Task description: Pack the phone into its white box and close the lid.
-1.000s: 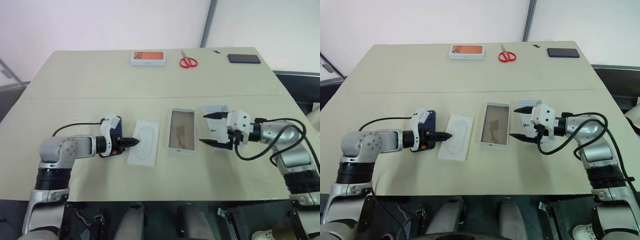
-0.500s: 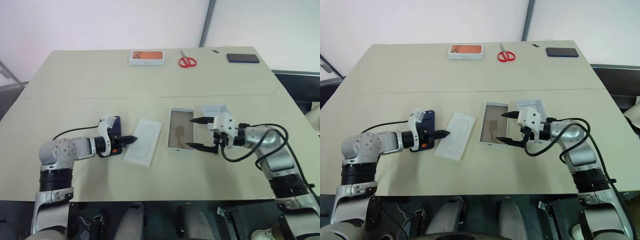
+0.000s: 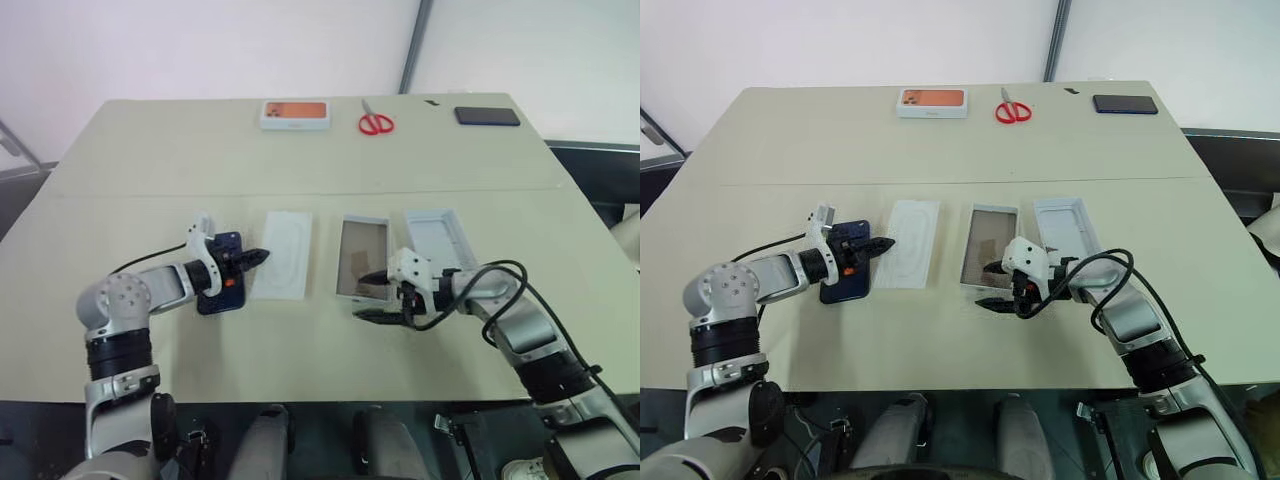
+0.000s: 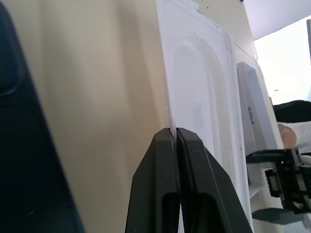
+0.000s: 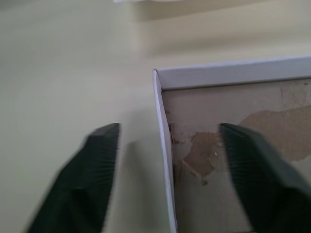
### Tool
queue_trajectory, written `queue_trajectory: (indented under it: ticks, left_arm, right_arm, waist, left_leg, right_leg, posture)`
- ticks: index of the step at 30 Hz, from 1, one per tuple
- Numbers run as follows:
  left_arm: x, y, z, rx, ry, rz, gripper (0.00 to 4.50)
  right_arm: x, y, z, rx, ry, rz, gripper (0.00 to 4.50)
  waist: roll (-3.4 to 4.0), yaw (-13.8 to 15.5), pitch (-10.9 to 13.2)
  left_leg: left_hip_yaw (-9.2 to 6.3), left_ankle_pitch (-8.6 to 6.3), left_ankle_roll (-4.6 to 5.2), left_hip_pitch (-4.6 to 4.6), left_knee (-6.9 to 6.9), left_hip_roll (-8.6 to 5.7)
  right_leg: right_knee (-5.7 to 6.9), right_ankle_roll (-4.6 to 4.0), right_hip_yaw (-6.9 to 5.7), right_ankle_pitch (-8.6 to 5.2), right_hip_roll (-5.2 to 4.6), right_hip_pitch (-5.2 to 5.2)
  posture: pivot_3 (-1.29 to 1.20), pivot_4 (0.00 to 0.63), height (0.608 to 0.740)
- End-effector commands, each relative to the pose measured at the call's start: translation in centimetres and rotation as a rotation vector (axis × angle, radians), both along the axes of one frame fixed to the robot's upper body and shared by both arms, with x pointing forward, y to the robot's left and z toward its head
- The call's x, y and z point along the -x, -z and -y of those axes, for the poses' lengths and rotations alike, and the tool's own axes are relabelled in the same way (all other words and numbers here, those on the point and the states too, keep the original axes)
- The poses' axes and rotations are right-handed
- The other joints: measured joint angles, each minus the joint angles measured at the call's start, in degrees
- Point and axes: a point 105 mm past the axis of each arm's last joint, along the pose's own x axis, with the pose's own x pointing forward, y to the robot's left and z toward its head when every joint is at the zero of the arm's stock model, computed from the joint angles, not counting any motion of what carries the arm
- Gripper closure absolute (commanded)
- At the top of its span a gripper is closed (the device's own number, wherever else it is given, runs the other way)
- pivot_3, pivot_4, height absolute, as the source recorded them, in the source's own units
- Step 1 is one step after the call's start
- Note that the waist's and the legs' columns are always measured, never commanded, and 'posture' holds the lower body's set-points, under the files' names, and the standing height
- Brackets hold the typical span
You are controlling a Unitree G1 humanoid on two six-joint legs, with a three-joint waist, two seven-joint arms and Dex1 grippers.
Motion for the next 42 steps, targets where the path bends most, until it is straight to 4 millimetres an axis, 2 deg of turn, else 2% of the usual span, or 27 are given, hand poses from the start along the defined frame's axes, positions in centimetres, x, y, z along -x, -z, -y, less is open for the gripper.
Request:
queue_trajectory:
  ticks: [1, 4, 6, 13, 18, 21, 24, 26, 30, 33, 35, 38, 41, 42]
  left_arm:
    - [-0.5, -2.5, -0.2, 0.036, -0.023, 0.092, 4.50]
    - [-0.7, -2.9, 0.1, 0.006, -0.033, 0.130, 4.50]
    - [-0.8, -3.2, 0.2, 0.024, -0.035, 0.137, 4.50]
    - [-1.2, -4.7, 0.7, 0.108, -0.034, 0.144, 4.50]
    - [-1.6, -4.3, 1.4, 0.094, -0.028, 0.132, 4.50]
    - [-1.7, -4.4, 1.8, 0.104, -0.030, 0.134, 4.50]
    - [-1.6, -4.2, 2.1, 0.086, -0.028, 0.144, 4.50]
    - [-1.4, -4.2, 2.3, 0.065, -0.035, 0.181, 4.50]
    - [-0.7, -4.2, 3.0, 0.085, 0.017, 0.182, 4.50]
    - [-0.5, -3.5, 3.7, 0.045, 0.029, 0.167, 4.50]
    - [-0.6, -2.8, 4.3, 0.029, 0.039, 0.143, 4.50]
    - [-0.7, -1.8, 5.0, 0.014, 0.038, 0.110, 4.50]
    - [-0.9, -1.5, 5.2, -0.014, 0.039, 0.108, 4.50]
    - [-0.9, -1.5, 5.3, -0.012, 0.044, 0.107, 4.19]
  right_arm:
    - [-0.1, -0.9, -0.8, 0.013, -0.038, 0.058, 2.90]
    - [-0.1, -0.7, -1.4, 0.007, -0.048, 0.062, 4.48]
    - [-0.2, -0.7, -1.9, 0.004, -0.057, 0.074, 4.48]
    - [0.8, -1.3, -5.6, -0.075, -0.154, 0.102, 4.48]
    - [0.6, -1.2, -7.2, -0.121, -0.147, 0.075, 4.48]
    - [0.0, -1.4, -7.4, -0.122, -0.121, 0.105, 3.60]
    - [-0.3, -1.9, -6.8, -0.129, -0.095, 0.126, 2.21]
    - [0.0, -3.1, -5.5, -0.151, -0.093, 0.129, 1.12]
    - [0.3, -5.0, -2.4, -0.221, -0.049, 0.100, 1.12]
    - [0.1, -3.7, 1.9, -0.111, 0.025, 0.102, 1.12]
    - [-0.5, -3.5, 4.2, -0.059, 0.082, 0.125, 1.12]
    - [-1.5, -4.2, 5.2, -0.069, 0.141, 0.159, 1.12]
    - [-1.6, -4.4, 5.1, -0.090, 0.153, 0.173, 1.12]
    - [-1.5, -4.3, 5.0, -0.090, 0.153, 0.174, 1.06]
  waist:
    - [0.00, 0.0, 0.0]
    - [-0.01, 0.0, 0.0]
    - [-0.01, 0.0, 0.0]
    - [-0.01, -0.1, 0.0]
    - [-0.01, -0.1, 0.0]
    - [-0.01, 0.0, 0.0]
    - [-0.03, 0.0, 0.0]
    - [-0.03, 0.1, 0.0]
    - [-0.03, 0.2, 0.0]
    - [-0.04, 0.2, 0.0]
    - [-0.05, 0.2, 0.0]
    - [-0.06, -0.3, 0.0]
    - [-0.07, -0.3, 0.0]
    - [-0.07, -0.2, 0.0]
  left_leg:
    - [0.00, 0.00, 0.00, 0.00, 0.00, 0.00]
    - [0.04, 0.00, 0.00, 0.00, 0.00, -0.01]
    - [0.04, 0.00, -0.01, 0.00, 0.00, -0.01]
    - [0.02, 0.01, -0.02, 0.00, 0.00, -0.01]
    - [0.02, 0.02, -0.04, 0.00, 0.00, -0.02]
    - [0.01, 0.03, -0.05, 0.00, 0.00, -0.02]
    - [0.02, 0.03, -0.06, -0.01, 0.00, -0.03]
    - [0.02, 0.03, -0.06, -0.01, 0.00, -0.04]
    - [0.02, 0.03, -0.05, -0.04, 0.00, -0.06]
    - [0.06, 0.03, -0.05, -0.04, 0.00, -0.07]
    - [0.09, 0.02, -0.04, -0.04, 0.00, -0.10]
    - [0.21, 0.02, -0.03, -0.02, 0.00, -0.05]
    - [0.23, 0.02, -0.03, 0.01, -0.02, 0.05]
    - [0.21, 0.02, -0.03, 0.01, -0.02, 0.07]
  right_leg:
    - [0.00, 0.00, 0.00, 0.00, 0.00, 0.00]
    - [0.00, 0.00, -0.01, 0.00, 0.00, 0.00]
    - [0.00, 0.00, -0.01, 0.00, 0.00, 0.00]
    - [0.01, 0.00, -0.02, 0.00, 0.02, -0.01]
    - [0.02, 0.00, -0.02, 0.00, 0.03, -0.01]
    - [0.02, 0.00, -0.02, 0.00, 0.03, -0.01]
    - [0.02, 0.00, -0.02, 0.00, 0.02, -0.01]
    - [0.01, 0.00, -0.02, 0.00, 0.02, -0.01]
    - [-0.02, 0.00, -0.02, 0.00, -0.01, 0.00]
    - [-0.01, 0.00, -0.06, 0.00, 0.00, 0.02]
    - [-0.05, 0.01, -0.07, 0.00, -0.01, 0.05]
    - [-0.07, 0.00, -0.02, 0.00, 0.02, 0.02]
    - [-0.03, 0.00, 0.00, 0.00, 0.13, 0.00]
    - [-0.03, 0.00, 0.00, 0.00, 0.16, 0.00]
  posture:
    - [0.00, 0.150, 0.740]
    - [0.00, 0.150, 0.740]
    - [0.00, 0.150, 0.740]
    - [0.00, 0.150, 0.740]
    - [0.00, 0.150, 0.740]
    - [0.00, 0.150, 0.740]
    - [0.00, 0.150, 0.740]
    - [0.00, 0.150, 0.740]
    - [0.00, 0.150, 0.740]
    - [0.00, 0.150, 0.740]
    - [0.00, 0.150, 0.740]
    - [0.00, 0.150, 0.740]
    - [0.00, 0.150, 0.740]
    - [0.00, 0.150, 0.740]
